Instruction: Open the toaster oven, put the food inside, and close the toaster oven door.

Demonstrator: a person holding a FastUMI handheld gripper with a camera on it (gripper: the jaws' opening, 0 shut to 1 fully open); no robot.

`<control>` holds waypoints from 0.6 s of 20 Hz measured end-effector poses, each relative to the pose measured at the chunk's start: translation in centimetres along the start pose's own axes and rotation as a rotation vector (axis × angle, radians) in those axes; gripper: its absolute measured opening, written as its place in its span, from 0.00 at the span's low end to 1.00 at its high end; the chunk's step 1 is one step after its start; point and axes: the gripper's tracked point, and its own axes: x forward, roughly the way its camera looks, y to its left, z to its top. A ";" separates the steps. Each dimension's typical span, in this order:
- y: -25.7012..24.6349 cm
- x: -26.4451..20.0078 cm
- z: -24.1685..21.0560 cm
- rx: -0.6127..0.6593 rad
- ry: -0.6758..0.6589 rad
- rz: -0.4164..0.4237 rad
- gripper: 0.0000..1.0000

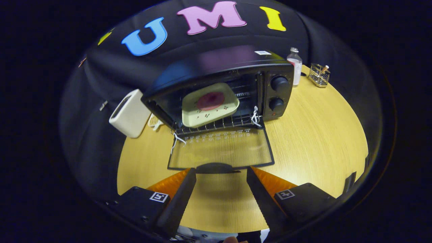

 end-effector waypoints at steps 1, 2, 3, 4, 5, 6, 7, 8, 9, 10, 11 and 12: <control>0.1 0.5 -1.3 -0.033 0.028 -0.006 0.99; 0.1 1.1 -2.4 -0.058 0.053 -0.010 0.99; 0.0 1.5 -3.5 -0.077 0.082 -0.021 0.99; 0.0 1.9 -4.4 -0.083 0.107 -0.033 0.99; -0.1 2.6 -5.0 -0.083 0.120 -0.043 0.99; 0.0 3.0 -5.4 -0.083 0.132 -0.056 1.00; -0.1 3.6 -5.5 -0.086 0.137 -0.067 1.00; -0.3 4.3 -5.5 -0.091 0.138 -0.082 1.00; -0.4 4.7 -5.5 -0.092 0.141 -0.093 1.00; -0.4 5.2 -5.5 -0.086 0.145 -0.103 1.00; -0.4 5.7 -5.5 -0.075 0.150 -0.116 1.00; -0.4 6.2 -5.5 -0.067 0.153 -0.127 1.00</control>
